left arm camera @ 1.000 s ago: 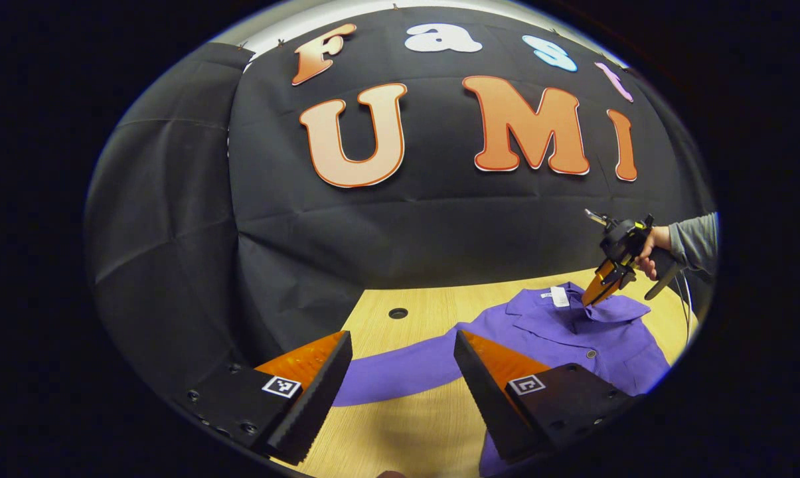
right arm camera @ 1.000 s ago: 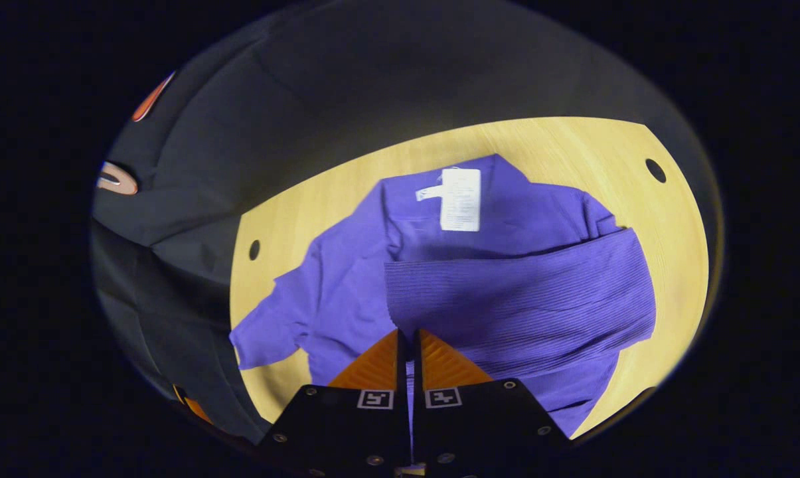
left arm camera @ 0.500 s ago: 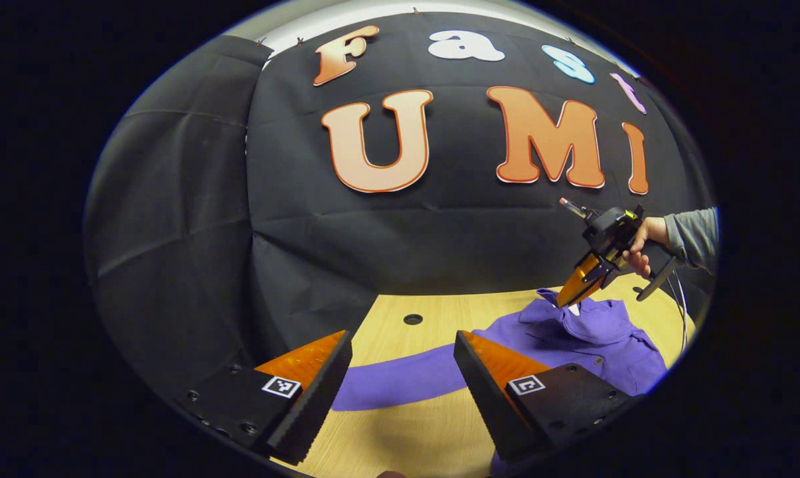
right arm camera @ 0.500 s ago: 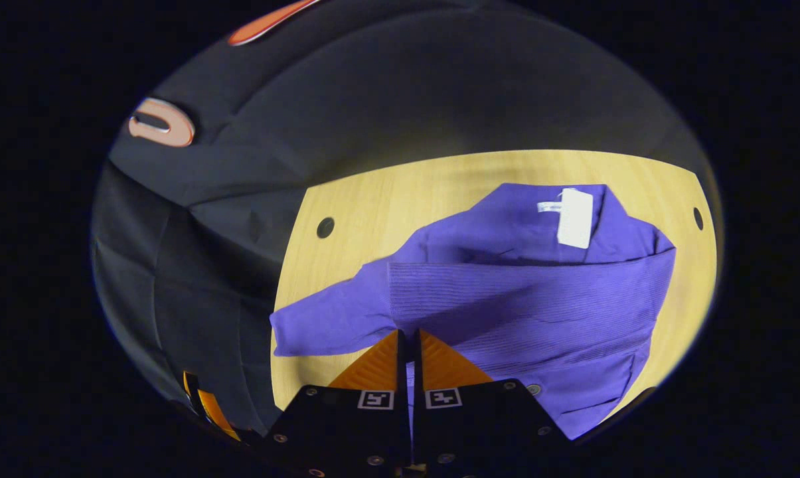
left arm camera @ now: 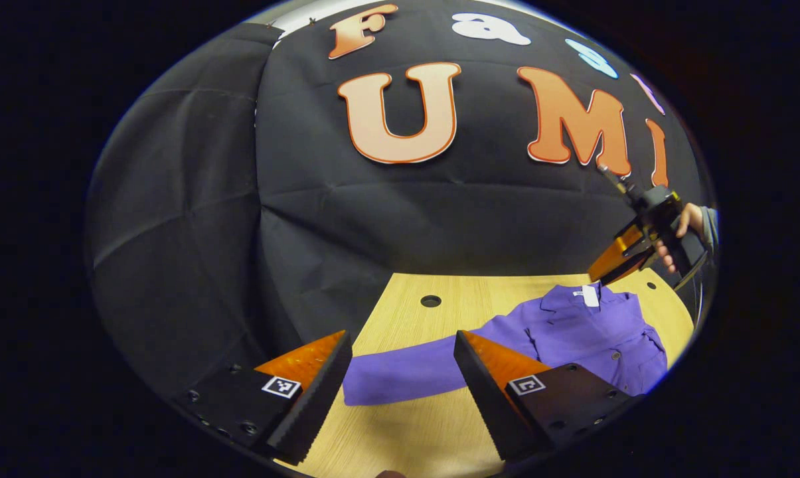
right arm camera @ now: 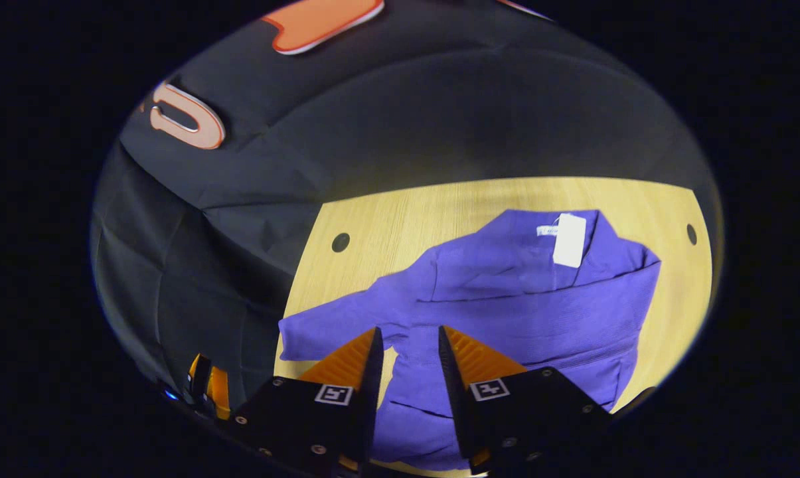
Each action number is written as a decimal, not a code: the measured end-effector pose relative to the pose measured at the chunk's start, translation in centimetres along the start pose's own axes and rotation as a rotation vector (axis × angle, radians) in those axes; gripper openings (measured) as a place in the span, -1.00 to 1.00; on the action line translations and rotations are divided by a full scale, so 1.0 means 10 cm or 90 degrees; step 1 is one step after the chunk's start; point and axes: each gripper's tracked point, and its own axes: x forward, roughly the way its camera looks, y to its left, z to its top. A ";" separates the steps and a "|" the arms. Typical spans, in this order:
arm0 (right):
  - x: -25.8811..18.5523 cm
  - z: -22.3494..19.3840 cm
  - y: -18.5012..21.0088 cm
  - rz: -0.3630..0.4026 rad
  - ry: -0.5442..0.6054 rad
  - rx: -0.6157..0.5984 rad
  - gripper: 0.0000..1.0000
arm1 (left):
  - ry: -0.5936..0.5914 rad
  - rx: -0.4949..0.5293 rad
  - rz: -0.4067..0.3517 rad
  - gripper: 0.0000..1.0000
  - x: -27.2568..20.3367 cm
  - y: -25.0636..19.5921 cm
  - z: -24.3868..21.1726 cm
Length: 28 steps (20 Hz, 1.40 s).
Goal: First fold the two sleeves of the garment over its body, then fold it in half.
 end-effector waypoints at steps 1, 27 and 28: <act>-0.13 0.06 -0.02 -0.003 -0.025 -0.007 0.07 | 0.017 -0.009 -0.003 0.94 0.07 0.01 -0.02; -3.20 0.42 -0.77 -0.265 -0.504 -0.116 0.90 | 0.600 -0.147 0.010 0.94 1.37 0.56 -1.75; -3.27 0.38 -0.78 -0.275 -0.510 -0.122 1.00 | 0.609 -0.149 0.011 0.94 1.44 0.57 -1.80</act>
